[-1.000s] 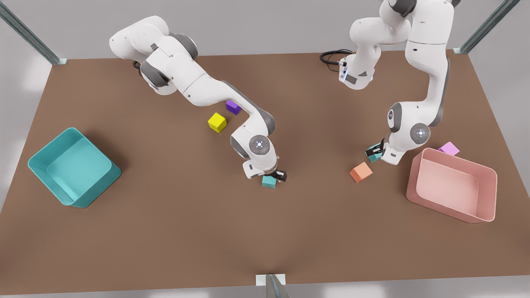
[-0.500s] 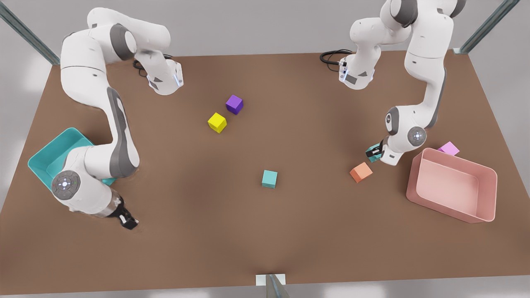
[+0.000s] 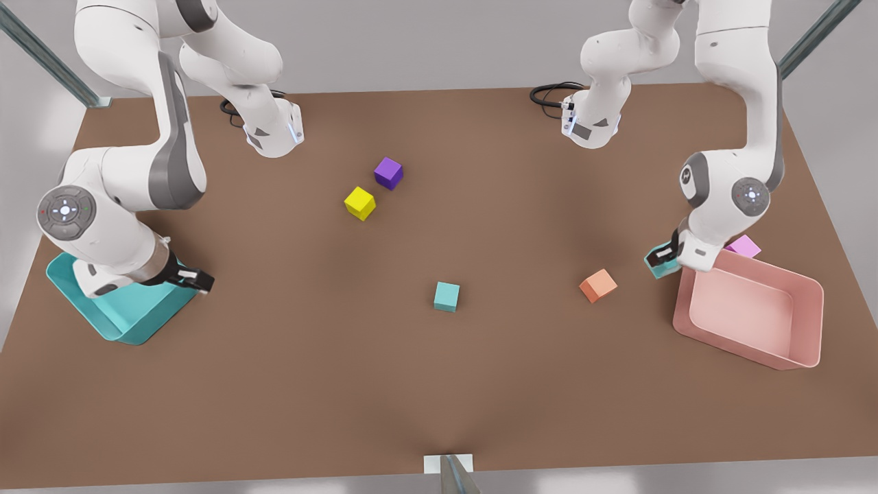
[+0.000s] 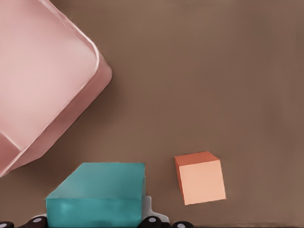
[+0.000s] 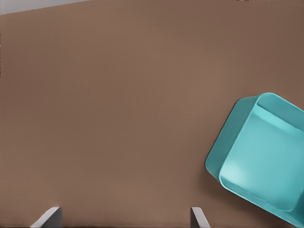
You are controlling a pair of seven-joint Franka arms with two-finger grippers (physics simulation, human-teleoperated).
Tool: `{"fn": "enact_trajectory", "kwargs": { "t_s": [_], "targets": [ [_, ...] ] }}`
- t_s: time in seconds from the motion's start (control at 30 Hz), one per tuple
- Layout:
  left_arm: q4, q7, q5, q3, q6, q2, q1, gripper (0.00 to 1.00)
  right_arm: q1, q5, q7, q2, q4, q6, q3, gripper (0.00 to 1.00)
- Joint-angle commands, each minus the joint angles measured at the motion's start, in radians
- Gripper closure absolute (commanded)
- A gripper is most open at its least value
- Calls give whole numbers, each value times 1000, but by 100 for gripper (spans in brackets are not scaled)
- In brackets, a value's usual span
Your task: Stack the two blue cubes on top of each other
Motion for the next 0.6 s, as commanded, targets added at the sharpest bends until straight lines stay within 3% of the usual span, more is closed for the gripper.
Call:
{"fn": "enact_trajectory", "kwargs": {
  "t_s": [0.0,0.03,0.1,0.17,0.2,0.23,0.57],
  "targets": [
    [117,-301,8,-162,-232,45,-78,32,2,2,-438,1,0,-19,0,0],
    [210,-428,11,-230,-234,121,-120,32,2,2,-437,2,0,-19,0,0],
    [372,-679,112,-230,-234,280,-294,32,2,2,-435,4,0,-19,0,0],
    [631,-885,118,-228,-276,499,-454,31,2,2,-435,4,0,-19,0,0],
    [826,-934,123,-228,-390,624,-517,31,2,2,-435,4,0,-19,-1,0],
    [898,-962,125,-225,-401,678,-546,31,0,2,-435,4,-6,-18,0,0],
    [1075,-959,178,-214,-370,862,-612,31,-3,5,-435,5,-8,-16,-1,0]
  ]
}}
